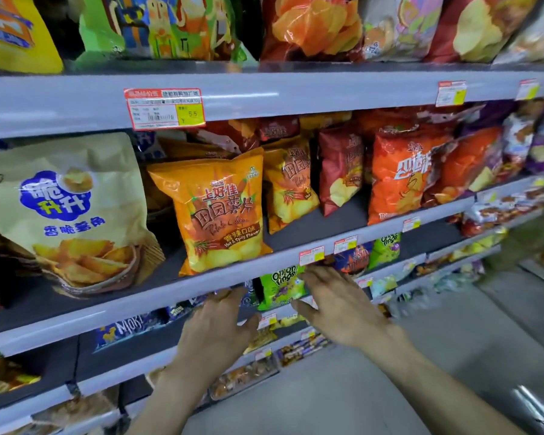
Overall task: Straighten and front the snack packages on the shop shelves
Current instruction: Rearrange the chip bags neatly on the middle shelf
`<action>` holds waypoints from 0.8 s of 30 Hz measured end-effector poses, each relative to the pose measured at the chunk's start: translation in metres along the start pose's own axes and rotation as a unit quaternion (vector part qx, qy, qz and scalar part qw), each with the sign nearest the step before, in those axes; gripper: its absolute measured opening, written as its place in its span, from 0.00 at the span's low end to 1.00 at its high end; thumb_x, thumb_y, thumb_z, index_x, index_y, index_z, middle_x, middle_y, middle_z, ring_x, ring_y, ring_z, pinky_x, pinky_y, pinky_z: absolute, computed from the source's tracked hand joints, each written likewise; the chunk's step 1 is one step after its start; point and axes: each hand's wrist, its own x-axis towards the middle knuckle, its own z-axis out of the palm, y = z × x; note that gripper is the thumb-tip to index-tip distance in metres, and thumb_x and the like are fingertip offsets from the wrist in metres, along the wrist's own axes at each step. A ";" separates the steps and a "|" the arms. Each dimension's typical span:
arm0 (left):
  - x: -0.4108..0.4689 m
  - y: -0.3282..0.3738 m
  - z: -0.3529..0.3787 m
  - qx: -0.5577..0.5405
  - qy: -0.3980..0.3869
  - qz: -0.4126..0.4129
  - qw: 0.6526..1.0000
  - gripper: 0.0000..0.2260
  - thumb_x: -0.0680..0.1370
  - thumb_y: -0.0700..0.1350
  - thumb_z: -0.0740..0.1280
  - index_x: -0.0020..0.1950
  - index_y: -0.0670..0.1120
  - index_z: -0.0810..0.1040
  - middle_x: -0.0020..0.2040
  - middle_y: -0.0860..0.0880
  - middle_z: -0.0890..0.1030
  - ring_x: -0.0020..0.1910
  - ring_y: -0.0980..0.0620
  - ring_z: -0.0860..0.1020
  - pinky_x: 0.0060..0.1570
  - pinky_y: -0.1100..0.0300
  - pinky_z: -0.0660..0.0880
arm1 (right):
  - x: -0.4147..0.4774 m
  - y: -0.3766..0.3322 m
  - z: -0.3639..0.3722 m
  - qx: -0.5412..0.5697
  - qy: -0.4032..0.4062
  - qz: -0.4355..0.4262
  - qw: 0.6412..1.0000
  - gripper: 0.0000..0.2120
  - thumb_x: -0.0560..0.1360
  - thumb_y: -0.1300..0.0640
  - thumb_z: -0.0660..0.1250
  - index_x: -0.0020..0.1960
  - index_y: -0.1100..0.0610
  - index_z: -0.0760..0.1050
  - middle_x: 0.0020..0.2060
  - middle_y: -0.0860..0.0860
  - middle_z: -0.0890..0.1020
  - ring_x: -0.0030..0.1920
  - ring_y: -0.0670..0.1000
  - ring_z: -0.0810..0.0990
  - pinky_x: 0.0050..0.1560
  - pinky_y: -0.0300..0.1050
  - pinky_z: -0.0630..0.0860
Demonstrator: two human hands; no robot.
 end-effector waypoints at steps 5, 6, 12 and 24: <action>0.015 0.044 0.005 0.021 0.021 -0.007 1.000 0.16 0.81 0.63 0.65 0.65 0.57 0.76 0.59 0.54 0.82 0.61 0.46 0.81 0.54 0.47 0.80 | 0.001 0.038 -0.014 0.005 0.018 -0.009 1.000 0.28 0.82 0.38 0.60 0.78 0.50 0.67 0.72 0.48 0.74 0.72 0.54 0.70 0.69 0.50 0.68; 0.019 0.054 0.007 0.023 0.026 -0.006 0.999 0.18 0.81 0.63 0.65 0.68 0.57 0.76 0.59 0.54 0.82 0.60 0.47 0.81 0.53 0.48 0.80 | 0.003 0.045 -0.019 0.013 0.025 -0.011 1.000 0.28 0.82 0.38 0.61 0.78 0.50 0.67 0.72 0.48 0.74 0.72 0.54 0.70 0.69 0.50 0.68; 0.059 0.125 0.018 0.065 0.055 -0.027 0.996 0.24 0.82 0.61 0.66 0.75 0.51 0.73 0.65 0.49 0.81 0.63 0.45 0.80 0.55 0.46 0.80 | 0.009 0.124 -0.048 0.026 0.052 -0.029 0.998 0.25 0.82 0.39 0.62 0.74 0.50 0.72 0.68 0.49 0.77 0.70 0.55 0.73 0.67 0.51 0.71; 0.132 0.172 0.034 0.075 0.126 -0.142 0.979 0.14 0.80 0.56 0.67 0.60 0.49 0.77 0.53 0.45 0.82 0.52 0.37 0.82 0.40 0.51 0.72 | 0.058 0.202 -0.076 0.030 0.069 -0.061 0.995 0.27 0.82 0.40 0.61 0.77 0.52 0.67 0.67 0.50 0.76 0.68 0.55 0.74 0.63 0.50 0.73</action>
